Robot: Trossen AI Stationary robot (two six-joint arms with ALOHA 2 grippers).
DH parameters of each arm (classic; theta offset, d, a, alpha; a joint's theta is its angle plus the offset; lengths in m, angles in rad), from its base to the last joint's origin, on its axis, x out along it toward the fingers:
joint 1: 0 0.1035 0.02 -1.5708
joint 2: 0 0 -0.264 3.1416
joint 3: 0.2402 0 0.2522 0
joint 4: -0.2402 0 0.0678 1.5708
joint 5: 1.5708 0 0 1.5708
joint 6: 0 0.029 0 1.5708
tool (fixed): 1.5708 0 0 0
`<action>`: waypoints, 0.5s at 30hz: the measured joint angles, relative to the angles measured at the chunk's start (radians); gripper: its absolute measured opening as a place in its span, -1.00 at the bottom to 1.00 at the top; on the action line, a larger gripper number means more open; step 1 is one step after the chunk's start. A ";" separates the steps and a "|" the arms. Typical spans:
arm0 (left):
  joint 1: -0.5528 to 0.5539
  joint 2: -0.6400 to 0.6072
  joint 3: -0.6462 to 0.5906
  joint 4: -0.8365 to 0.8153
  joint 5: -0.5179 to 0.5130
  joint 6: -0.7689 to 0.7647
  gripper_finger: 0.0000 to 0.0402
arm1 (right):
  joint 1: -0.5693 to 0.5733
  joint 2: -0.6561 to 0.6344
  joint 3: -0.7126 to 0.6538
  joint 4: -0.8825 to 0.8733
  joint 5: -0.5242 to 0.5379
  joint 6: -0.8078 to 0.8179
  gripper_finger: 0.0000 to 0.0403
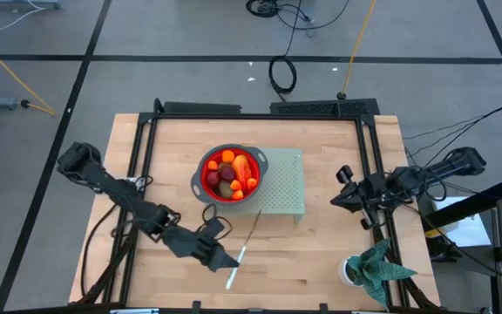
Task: Pick & Place Fruit
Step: Put the blue table knife on the shelf
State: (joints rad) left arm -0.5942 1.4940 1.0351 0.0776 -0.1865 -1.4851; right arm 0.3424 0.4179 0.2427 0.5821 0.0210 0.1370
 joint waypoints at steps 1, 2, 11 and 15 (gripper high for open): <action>0.010 0.018 0.026 -0.006 0.007 0.014 -0.95 | 0.000 0.019 -0.001 0.027 -0.001 0.016 -1.00; 0.019 0.034 0.056 -0.025 0.011 0.029 -0.94 | 0.000 0.036 -0.001 0.053 0.000 0.031 -1.00; 0.096 0.179 0.361 -0.318 0.036 0.162 -0.93 | 0.000 0.159 -0.001 0.208 -0.056 0.042 -1.00; 0.122 0.239 0.463 -0.385 0.026 0.204 -0.93 | 0.000 0.195 -0.001 0.233 -0.079 0.091 -1.00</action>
State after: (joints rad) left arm -0.4717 1.7329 1.4982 -0.3072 -0.1600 -1.2816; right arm 0.3427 0.6126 0.2417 0.8156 -0.0578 0.2281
